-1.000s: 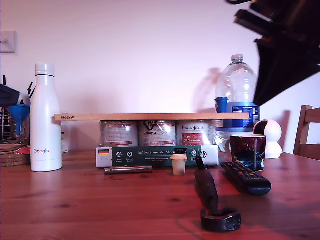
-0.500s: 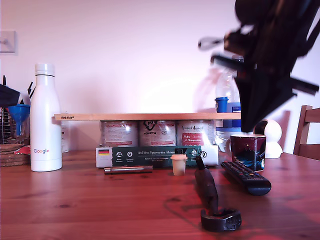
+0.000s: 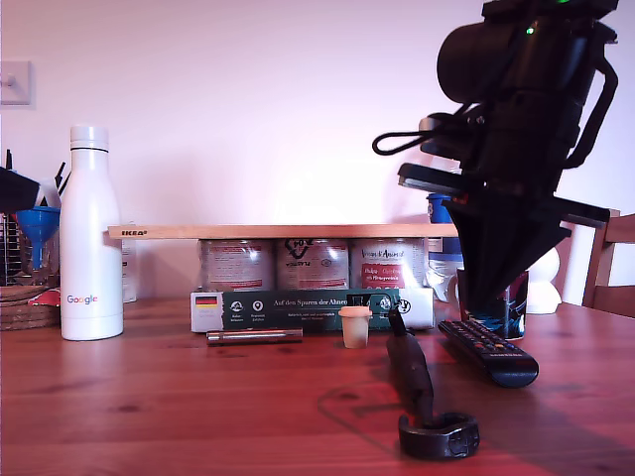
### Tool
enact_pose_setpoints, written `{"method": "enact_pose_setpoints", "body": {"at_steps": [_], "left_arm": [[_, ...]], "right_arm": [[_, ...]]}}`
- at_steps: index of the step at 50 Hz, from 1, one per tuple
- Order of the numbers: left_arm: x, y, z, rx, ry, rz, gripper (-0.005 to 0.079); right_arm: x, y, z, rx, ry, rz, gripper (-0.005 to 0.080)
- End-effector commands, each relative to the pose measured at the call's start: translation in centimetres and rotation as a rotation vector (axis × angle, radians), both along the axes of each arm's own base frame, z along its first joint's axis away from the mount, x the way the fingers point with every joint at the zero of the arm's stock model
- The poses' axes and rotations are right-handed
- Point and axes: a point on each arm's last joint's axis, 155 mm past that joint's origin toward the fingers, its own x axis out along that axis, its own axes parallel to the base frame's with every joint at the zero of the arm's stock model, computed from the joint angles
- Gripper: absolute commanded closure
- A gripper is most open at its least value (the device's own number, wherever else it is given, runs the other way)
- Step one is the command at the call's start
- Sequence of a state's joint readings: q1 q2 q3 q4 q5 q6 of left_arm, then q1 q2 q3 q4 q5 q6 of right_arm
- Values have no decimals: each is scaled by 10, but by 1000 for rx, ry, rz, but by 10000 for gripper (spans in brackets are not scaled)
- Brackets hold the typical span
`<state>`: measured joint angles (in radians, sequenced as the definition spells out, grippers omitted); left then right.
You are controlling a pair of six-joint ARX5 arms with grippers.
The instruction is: Slide the bottle opener to the left
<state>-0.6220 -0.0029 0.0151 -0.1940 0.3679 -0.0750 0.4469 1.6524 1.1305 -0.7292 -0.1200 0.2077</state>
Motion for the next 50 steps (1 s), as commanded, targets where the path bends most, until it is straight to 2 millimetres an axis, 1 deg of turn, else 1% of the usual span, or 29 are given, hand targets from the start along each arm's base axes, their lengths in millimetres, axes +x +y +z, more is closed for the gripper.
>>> {"method": "enact_pose_setpoints", "body": {"at_steps": [1, 8, 14, 27, 50], "left_arm": [[-1, 0, -11, 18, 18, -4, 766], [-1, 0, -11, 17, 18, -4, 766], [-1, 0, -11, 17, 18, -5, 766], [-1, 0, -11, 17, 18, -4, 766], [-1, 0, -11, 17, 18, -4, 766]], "right_arm": [[3, 2, -5, -6, 2, 9, 765], [4, 2, -13, -17, 10, 8, 765], [7, -1, -15, -39, -3, 20, 765], [12, -3, -14, -54, -23, 15, 765], [24, 3, -10, -30, -73, 14, 765]]}}
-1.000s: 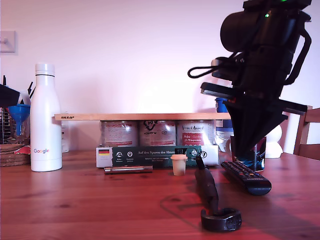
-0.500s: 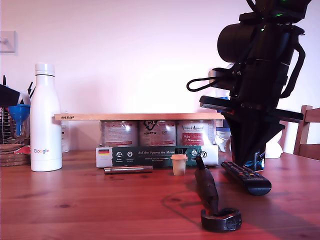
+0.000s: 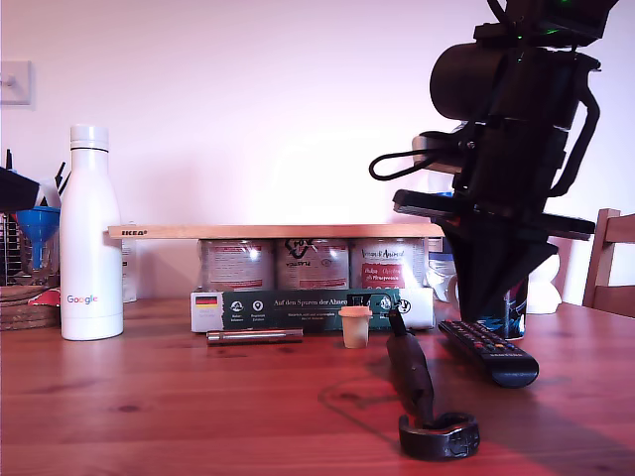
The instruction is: Slide the bottle opener to the left
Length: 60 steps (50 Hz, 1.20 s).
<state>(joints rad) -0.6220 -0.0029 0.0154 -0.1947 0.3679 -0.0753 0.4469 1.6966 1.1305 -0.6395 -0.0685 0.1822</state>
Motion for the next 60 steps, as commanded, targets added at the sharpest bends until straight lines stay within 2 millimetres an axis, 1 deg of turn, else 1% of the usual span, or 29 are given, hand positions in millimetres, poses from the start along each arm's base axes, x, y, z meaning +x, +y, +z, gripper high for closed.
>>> {"method": "enact_pose_setpoints", "body": {"at_steps": [1, 6, 10, 18, 22, 37, 46, 60], "left_arm": [[-1, 0, -11, 17, 18, -4, 766], [-1, 0, -11, 17, 18, -4, 766], [-1, 0, -11, 17, 18, -3, 766], [-1, 0, -11, 17, 18, -3, 766], [-1, 0, -11, 18, 17, -2, 766], [0, 0, -11, 18, 18, 0, 766], [0, 0, -11, 18, 18, 0, 766], [0, 0, -12, 18, 18, 0, 766]], "right_arm": [[2, 3, -1, 2, -7, 8, 765], [3, 3, -3, 1, -5, 8, 765], [3, 3, -8, -5, 6, 8, 765], [2, 5, -26, -23, 45, 13, 765], [1, 9, -30, -25, 49, 22, 765], [10, 21, -40, -20, 41, 40, 765], [13, 23, -41, -17, 34, 37, 765], [15, 26, -48, -17, 41, 33, 765]]}}
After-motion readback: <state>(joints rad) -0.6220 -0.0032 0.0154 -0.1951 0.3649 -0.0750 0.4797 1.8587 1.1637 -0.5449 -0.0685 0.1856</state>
